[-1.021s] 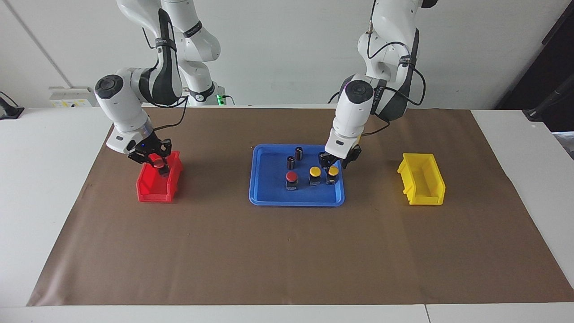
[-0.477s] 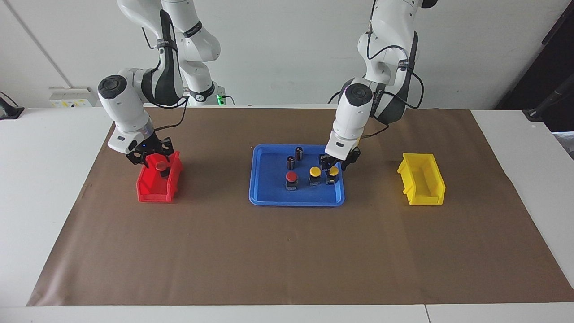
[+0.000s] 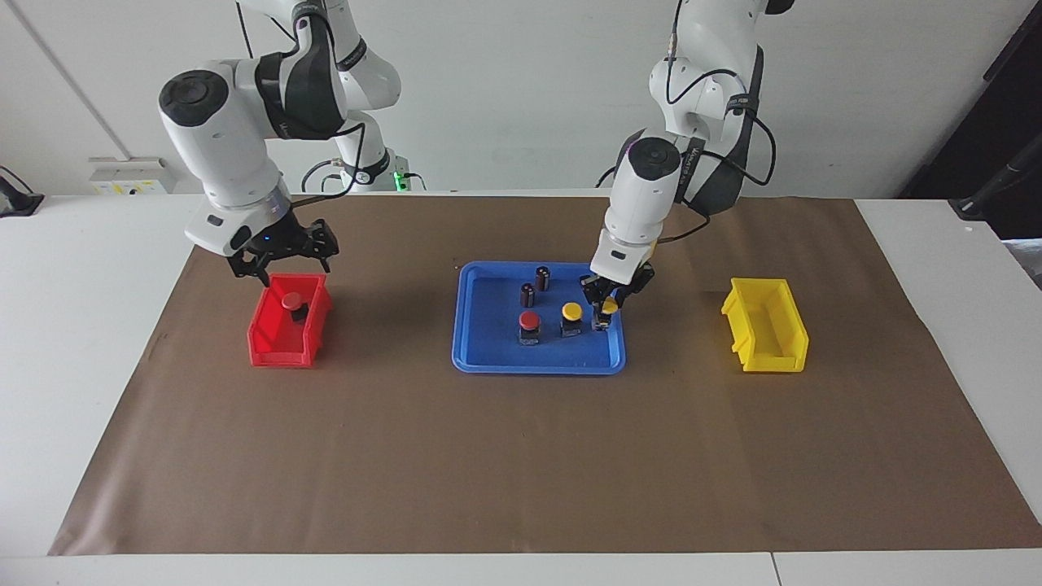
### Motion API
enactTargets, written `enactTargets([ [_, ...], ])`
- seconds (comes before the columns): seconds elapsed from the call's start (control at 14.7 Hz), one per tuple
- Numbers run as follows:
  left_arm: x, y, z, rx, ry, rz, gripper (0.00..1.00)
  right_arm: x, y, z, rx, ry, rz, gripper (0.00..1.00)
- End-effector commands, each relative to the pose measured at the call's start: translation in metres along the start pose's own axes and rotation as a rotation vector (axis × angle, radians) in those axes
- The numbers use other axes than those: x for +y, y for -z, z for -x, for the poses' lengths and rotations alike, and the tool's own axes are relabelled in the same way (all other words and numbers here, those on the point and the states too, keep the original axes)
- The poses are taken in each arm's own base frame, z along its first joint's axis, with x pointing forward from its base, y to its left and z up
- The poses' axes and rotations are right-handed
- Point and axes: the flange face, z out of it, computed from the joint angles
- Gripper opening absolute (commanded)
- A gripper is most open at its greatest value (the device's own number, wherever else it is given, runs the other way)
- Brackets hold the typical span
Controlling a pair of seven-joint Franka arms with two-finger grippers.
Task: Sort red and yellow buttons by color
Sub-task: 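Grasp a yellow button with the left gripper while the right gripper grasps red, then drop the yellow button in the yellow bin while the right gripper carries red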
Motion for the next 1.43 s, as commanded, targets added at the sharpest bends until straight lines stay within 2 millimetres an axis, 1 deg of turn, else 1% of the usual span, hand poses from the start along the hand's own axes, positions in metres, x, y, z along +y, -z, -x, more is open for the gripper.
enactTargets([
  [0.0,-0.027,0.018,-0.012,-0.032,-0.042,-0.046,0.02,-0.097,-0.011,-0.031,0.047,-0.121,-0.039,1.00],
  [0.07,-0.041,0.029,-0.021,-0.048,-0.056,-0.056,0.02,-0.140,-0.024,-0.038,0.044,-0.183,-0.032,1.00],
  [0.14,-0.059,0.043,-0.033,-0.067,-0.082,-0.065,0.01,-0.182,-0.030,-0.050,0.079,-0.239,-0.048,1.00],
  [0.2,-0.080,0.056,-0.045,-0.083,-0.110,-0.072,0.01,-0.210,-0.039,-0.053,0.092,-0.268,-0.058,1.00],
  [0.27,-0.113,0.071,-0.061,-0.084,-0.120,-0.068,0.01,-0.226,-0.042,-0.054,0.102,-0.282,-0.064,1.00],
  [0.34,-0.144,0.084,-0.072,-0.078,-0.129,-0.060,0.02,-0.248,-0.058,-0.056,0.098,-0.279,-0.059,1.00],
  [0.41,-0.166,0.093,-0.077,-0.077,-0.140,-0.058,0.02,-0.268,-0.073,-0.056,0.109,-0.287,-0.046,1.00],
  [0.48,-0.185,0.095,-0.083,-0.084,-0.138,-0.061,0.02,-0.274,-0.088,-0.059,0.124,-0.315,-0.052,1.00],
  [0.54,-0.203,0.094,-0.089,-0.089,-0.133,-0.072,0.02,-0.287,-0.101,-0.059,0.121,-0.312,-0.052,0.99],
  [0.61,-0.216,0.095,-0.092,-0.081,-0.146,-0.081,0.01,-0.297,-0.110,-0.058,0.118,-0.296,-0.046,0.95],
  [0.75,-0.249,0.087,-0.094,-0.089,-0.164,-0.078,0.02,-0.300,-0.135,-0.058,0.107,-0.292,-0.037,0.89],
  [0.82,-0.259,0.082,-0.096,-0.082,-0.173,-0.074,0.02,-0.301,-0.141,-0.057,0.113,-0.281,-0.030,0.87],
  [0.89,-0.271,0.079,-0.096,-0.068,-0.171,-0.070,0.02,-0.298,-0.148,-0.057,0.116,-0.273,-0.012,0.86],
  [1.02,-0.276,0.067,-0.092,-0.055,-0.169,-0.068,0.02,-0.295,-0.152,-0.056,0.117,-0.271,-0.007,0.83],
  [1.29,-0.284,0.035,-0.086,-0.047,-0.170,-0.065,0.02,-0.296,-0.173,-0.048,0.125,-0.265,-0.014,0.79],
  [1.36,-0.287,0.028,-0.084,-0.046,-0.172,-0.065,0.02,-0.295,-0.174,-0.047,0.125,-0.265,-0.014,0.78],
])
